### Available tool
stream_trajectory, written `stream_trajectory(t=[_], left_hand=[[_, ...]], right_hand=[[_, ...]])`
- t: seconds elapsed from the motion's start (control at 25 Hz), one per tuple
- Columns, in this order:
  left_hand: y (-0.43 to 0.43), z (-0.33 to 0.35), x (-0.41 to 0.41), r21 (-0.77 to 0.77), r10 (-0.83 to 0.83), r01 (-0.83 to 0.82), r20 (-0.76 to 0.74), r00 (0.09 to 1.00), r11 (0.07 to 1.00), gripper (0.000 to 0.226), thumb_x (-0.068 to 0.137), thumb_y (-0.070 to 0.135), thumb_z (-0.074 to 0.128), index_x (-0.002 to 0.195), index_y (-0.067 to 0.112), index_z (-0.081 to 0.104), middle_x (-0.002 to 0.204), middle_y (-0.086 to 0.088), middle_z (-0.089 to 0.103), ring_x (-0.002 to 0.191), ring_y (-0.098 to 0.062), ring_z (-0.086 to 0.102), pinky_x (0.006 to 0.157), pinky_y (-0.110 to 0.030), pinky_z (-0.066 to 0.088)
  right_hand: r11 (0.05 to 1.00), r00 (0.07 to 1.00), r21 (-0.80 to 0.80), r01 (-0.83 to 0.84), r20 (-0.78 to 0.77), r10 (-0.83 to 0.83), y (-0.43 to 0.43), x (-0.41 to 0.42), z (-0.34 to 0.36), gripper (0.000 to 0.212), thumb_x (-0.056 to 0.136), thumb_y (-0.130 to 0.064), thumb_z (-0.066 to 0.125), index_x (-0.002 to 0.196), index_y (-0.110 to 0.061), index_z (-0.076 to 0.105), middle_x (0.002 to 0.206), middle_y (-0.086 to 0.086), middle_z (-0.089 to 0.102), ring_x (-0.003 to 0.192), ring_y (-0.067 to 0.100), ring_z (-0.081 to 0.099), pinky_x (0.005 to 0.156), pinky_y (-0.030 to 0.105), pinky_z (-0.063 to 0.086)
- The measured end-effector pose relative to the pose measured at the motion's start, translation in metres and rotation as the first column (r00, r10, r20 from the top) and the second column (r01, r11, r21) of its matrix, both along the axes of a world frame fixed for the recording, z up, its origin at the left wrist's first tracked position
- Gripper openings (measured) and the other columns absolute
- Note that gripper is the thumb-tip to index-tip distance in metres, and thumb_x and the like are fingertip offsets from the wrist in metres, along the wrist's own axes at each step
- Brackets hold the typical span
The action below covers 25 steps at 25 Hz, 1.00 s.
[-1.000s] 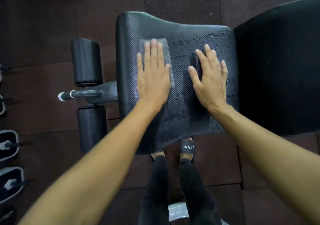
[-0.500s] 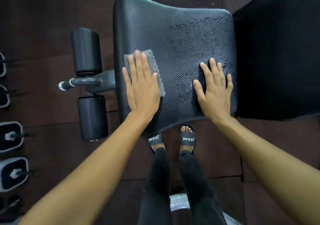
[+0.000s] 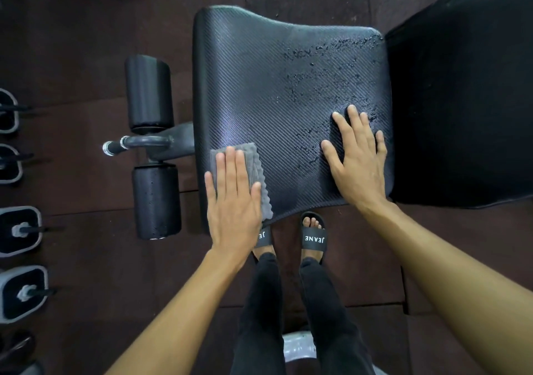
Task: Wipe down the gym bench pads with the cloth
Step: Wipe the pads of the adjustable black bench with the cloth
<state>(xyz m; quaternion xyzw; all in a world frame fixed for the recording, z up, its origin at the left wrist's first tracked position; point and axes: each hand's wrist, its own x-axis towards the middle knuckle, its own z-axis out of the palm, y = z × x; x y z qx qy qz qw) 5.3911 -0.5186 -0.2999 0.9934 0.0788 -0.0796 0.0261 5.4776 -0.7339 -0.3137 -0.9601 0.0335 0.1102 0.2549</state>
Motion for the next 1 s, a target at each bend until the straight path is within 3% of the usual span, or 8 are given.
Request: stream_trajectory(t=[0.12, 0.24, 0.36, 0.52, 0.6, 0.72, 0.84, 1.0], left_hand=[[-0.006, -0.004, 0.060, 0.006, 0.042, -0.043, 0.046, 0.998, 0.999, 0.059, 0.105, 0.034, 0.018, 0.157, 0.007, 0.008, 0.165, -0.011, 0.007, 0.153, -0.025, 0.005, 0.124, -0.045, 0.005], [-0.033, -0.013, 0.102, -0.020, 0.001, 0.000, 0.086, 0.996, 1.000, 0.059, 0.104, 0.032, 0.021, 0.157, 0.006, 0.011, 0.165, -0.011, 0.009, 0.152, -0.026, 0.007, 0.124, -0.045, 0.006], [-0.082, -0.014, 0.080, -0.064, -0.102, 0.111, 0.121, 0.987, 0.992, 0.060, 0.104, 0.032, 0.025, 0.156, 0.006, 0.012, 0.164, -0.011, 0.011, 0.152, -0.026, 0.009, 0.124, -0.045, 0.010], [-0.101, 0.000, 0.048, -0.254, -0.228, 0.236, 0.058, 0.972, 0.938, 0.057, 0.105, 0.033, 0.028, 0.157, 0.010, 0.017, 0.165, -0.005, 0.013, 0.153, -0.019, 0.007, 0.124, -0.045, 0.010], [-0.065, 0.002, 0.057, -0.254, -0.113, 0.136, 0.105, 0.988, 0.958, 0.053, 0.105, 0.029, 0.027, 0.155, 0.012, 0.026, 0.163, -0.004, 0.022, 0.152, -0.019, 0.014, 0.123, -0.045, 0.014], [-0.007, -0.004, 0.070, -0.188, 0.079, -0.055, 0.120, 0.990, 0.981, 0.051, 0.104, 0.021, 0.028, 0.155, 0.010, 0.026, 0.163, -0.006, 0.021, 0.152, -0.021, 0.013, 0.124, -0.047, 0.012], [0.003, -0.012, 0.070, -0.151, 0.039, -0.023, 0.103, 0.994, 0.988, 0.052, 0.105, 0.020, 0.026, 0.156, 0.010, 0.019, 0.164, -0.007, 0.014, 0.153, -0.022, 0.008, 0.124, -0.048, 0.010], [0.003, -0.012, 0.071, -0.129, 0.043, -0.030, 0.100, 0.994, 0.991, 0.053, 0.106, 0.022, 0.024, 0.157, 0.012, 0.015, 0.165, -0.005, 0.010, 0.153, -0.021, 0.005, 0.124, -0.046, 0.007]], right_hand=[[1.000, 1.000, 0.003, -0.024, -0.017, 0.024, -0.003, 0.000, 0.002, 0.055, 0.102, -0.046, 0.042, 0.154, -0.033, 0.029, 0.166, -0.008, 0.013, 0.153, 0.011, 0.005, 0.123, 0.041, 0.000], [0.979, 0.998, 0.199, 0.052, -0.035, -0.046, -0.006, 0.003, 0.007, 0.049, 0.103, -0.039, 0.044, 0.151, -0.029, 0.037, 0.164, -0.008, 0.021, 0.152, 0.008, 0.010, 0.124, 0.040, 0.002], [0.877, 0.969, 0.417, 0.240, -0.042, -0.245, -0.014, -0.001, 0.020, 0.043, 0.103, -0.029, 0.045, 0.145, -0.020, 0.047, 0.160, -0.002, 0.033, 0.151, 0.011, 0.019, 0.124, 0.041, 0.014], [0.864, 0.966, 0.443, 0.238, -0.013, -0.260, -0.005, -0.027, 0.035, 0.040, 0.102, -0.023, 0.046, 0.141, -0.016, 0.051, 0.157, 0.001, 0.039, 0.150, 0.013, 0.024, 0.122, 0.048, 0.022], [0.910, 0.989, 0.398, 0.115, 0.037, -0.141, 0.018, -0.035, 0.038, 0.043, 0.101, -0.025, 0.046, 0.143, -0.016, 0.048, 0.158, 0.002, 0.035, 0.151, 0.014, 0.021, 0.122, 0.049, 0.019], [0.990, 0.999, 0.138, -0.035, -0.002, 0.036, 0.067, -0.031, 0.026, 0.061, 0.103, -0.046, 0.038, 0.156, -0.019, 0.025, 0.166, 0.003, 0.011, 0.154, 0.017, 0.001, 0.125, 0.044, 0.003], [0.991, 1.000, -0.135, -0.012, 0.024, 0.015, 0.095, -0.014, 0.008, 0.067, 0.103, -0.054, 0.025, 0.159, -0.020, 0.012, 0.167, 0.003, 0.005, 0.154, 0.021, 0.001, 0.124, 0.046, 0.000], [0.973, 0.994, -0.222, -0.066, 0.076, 0.085, 0.056, 0.017, -0.005, 0.054, 0.106, -0.045, 0.022, 0.158, -0.031, 0.015, 0.167, -0.001, 0.009, 0.153, 0.018, 0.006, 0.123, 0.048, 0.003]])
